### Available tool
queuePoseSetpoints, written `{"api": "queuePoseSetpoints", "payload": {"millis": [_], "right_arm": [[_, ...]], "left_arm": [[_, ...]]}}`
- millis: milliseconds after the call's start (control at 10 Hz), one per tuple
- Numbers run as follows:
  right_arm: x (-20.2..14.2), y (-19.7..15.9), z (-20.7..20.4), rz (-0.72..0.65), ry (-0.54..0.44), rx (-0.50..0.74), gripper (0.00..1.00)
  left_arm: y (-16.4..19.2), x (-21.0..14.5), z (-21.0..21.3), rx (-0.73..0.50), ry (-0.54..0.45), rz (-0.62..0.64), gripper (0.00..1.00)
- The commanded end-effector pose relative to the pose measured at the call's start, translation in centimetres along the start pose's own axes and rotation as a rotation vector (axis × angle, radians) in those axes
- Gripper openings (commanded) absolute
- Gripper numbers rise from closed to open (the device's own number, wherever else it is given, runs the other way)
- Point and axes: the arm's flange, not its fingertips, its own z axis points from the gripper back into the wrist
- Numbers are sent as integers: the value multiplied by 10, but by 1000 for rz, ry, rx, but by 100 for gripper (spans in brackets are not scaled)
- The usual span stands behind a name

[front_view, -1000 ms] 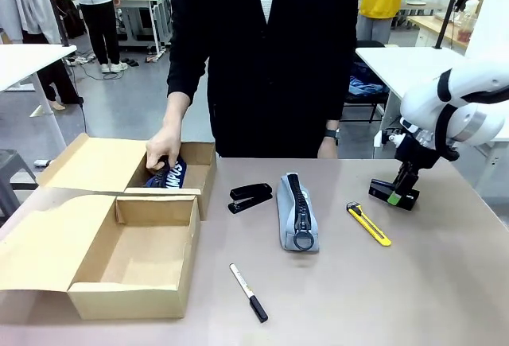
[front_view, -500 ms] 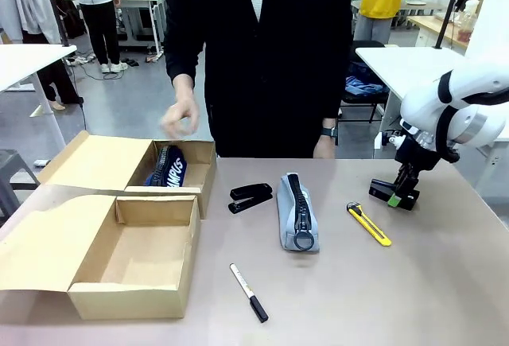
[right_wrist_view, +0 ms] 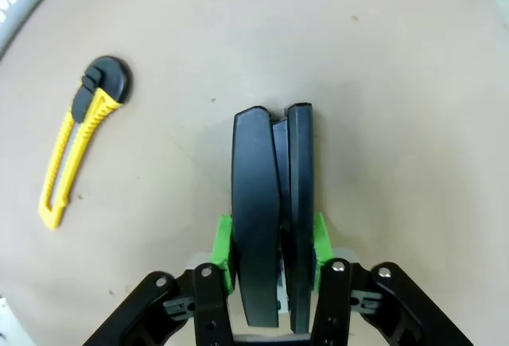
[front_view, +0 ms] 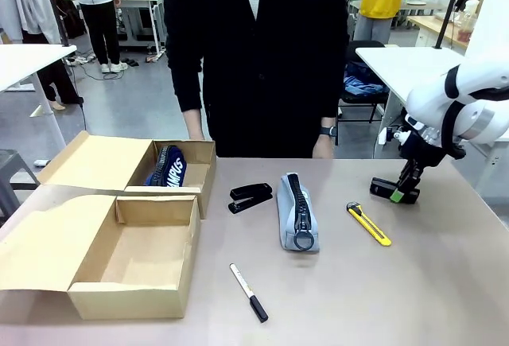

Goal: Place items inside the box.
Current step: Pick up a Pencil pouch or Stapler and place it inside the Mailer Box closest to the robot.

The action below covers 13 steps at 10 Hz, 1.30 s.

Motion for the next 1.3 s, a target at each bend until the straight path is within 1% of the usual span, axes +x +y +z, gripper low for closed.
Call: {"api": "queuePoseSetpoints", "payload": {"millis": [0, 300, 400, 500, 600, 700, 800, 900, 1000, 1100, 1200], "right_arm": [[-5, 4, -5, -87, -1, 30, 0], [-2, 1, 0, -149, 10, 85, 0], [-2, -1, 12, -195, -12, 117, 0], [-7, 0, 38, -300, -60, 148, 0], [-19, 17, 81, -441, -83, 188, 0], [-37, 52, 122, -574, -105, 287, 0], [-64, 102, 150, -655, -56, 267, 0], [-82, 139, 155, -693, 3, 180, 0], [-99, 167, 155, -668, 3, 137, 0], [-117, 178, 154, -669, -62, 142, 0], [-136, 148, 156, -626, -144, 226, 21]], "left_arm": [[-1, -5, 0, -14, 0, -20, 100], [-1, -5, 0, -14, 0, -20, 100], [-1, -5, 0, -14, 0, -20, 100], [-1, -5, 0, -14, 0, -20, 100], [-1, -5, 0, -14, 0, -20, 100], [-1, -5, 0, -14, 0, -20, 100], [-1, -5, 0, -14, 0, -20, 100], [-1, -5, 0, -14, 0, -20, 100], [-1, -5, 0, -14, 0, -20, 100], [-1, -5, 0, -14, 0, -20, 100], [-1, -5, 0, -14, 0, -20, 100]]}}
